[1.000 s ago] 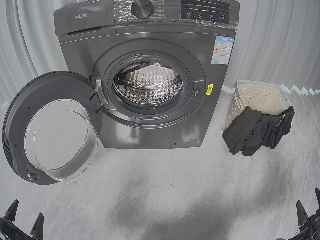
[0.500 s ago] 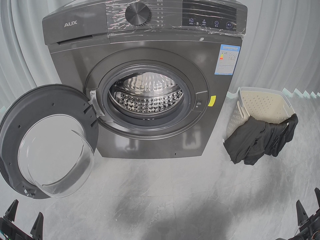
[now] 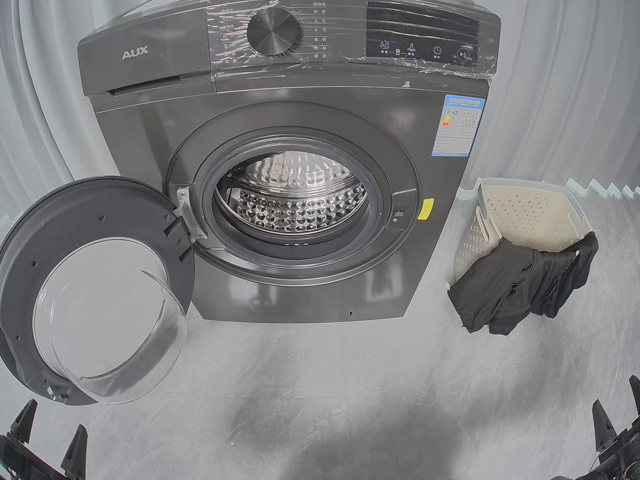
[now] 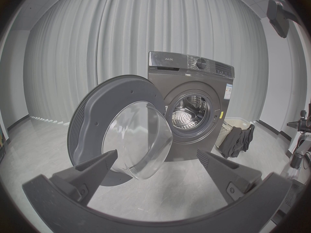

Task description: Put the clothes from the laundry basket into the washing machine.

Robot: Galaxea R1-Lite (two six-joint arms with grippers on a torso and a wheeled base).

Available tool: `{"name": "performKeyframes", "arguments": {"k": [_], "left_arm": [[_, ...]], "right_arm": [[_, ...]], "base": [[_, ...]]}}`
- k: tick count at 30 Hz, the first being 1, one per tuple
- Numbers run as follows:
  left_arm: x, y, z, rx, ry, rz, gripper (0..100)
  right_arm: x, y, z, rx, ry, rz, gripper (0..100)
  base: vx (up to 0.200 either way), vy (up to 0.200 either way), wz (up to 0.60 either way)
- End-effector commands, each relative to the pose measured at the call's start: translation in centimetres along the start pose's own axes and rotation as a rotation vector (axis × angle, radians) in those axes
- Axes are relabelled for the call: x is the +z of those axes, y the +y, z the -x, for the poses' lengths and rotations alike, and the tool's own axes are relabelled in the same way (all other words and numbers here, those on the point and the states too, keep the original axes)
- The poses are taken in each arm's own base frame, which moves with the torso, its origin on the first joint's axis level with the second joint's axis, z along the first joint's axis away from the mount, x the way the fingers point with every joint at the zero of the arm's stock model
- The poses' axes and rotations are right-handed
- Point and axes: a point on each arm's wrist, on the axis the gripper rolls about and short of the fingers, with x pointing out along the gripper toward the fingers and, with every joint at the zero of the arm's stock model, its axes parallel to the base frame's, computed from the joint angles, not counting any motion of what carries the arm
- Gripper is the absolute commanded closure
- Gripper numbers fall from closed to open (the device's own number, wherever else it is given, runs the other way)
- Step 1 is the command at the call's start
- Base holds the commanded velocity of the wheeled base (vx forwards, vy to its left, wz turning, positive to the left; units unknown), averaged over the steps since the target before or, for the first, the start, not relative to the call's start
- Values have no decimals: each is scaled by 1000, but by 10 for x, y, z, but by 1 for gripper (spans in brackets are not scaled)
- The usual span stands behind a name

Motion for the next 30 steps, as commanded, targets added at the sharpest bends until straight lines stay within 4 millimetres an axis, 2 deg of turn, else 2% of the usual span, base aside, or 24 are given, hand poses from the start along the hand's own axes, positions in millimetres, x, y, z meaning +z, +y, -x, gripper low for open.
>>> {"name": "performKeyframes", "arguments": {"k": [1, 11, 26, 30], "left_arm": [[-4, 0, 0, 0, -1, -1, 0], [-4, 0, 0, 0, -1, -1, 0], [-4, 0, 0, 0, -1, -1, 0], [-4, 0, 0, 0, -1, 1, 0]], "right_arm": [[-5, 0, 0, 0, 4, 0, 0], [-5, 0, 0, 0, 4, 0, 0], [-5, 0, 0, 0, 4, 0, 0], [-5, 0, 0, 0, 4, 0, 0]], "base": [[0, 0, 0], [0, 0, 0], [0, -200, 0], [0, 0, 0]]}}
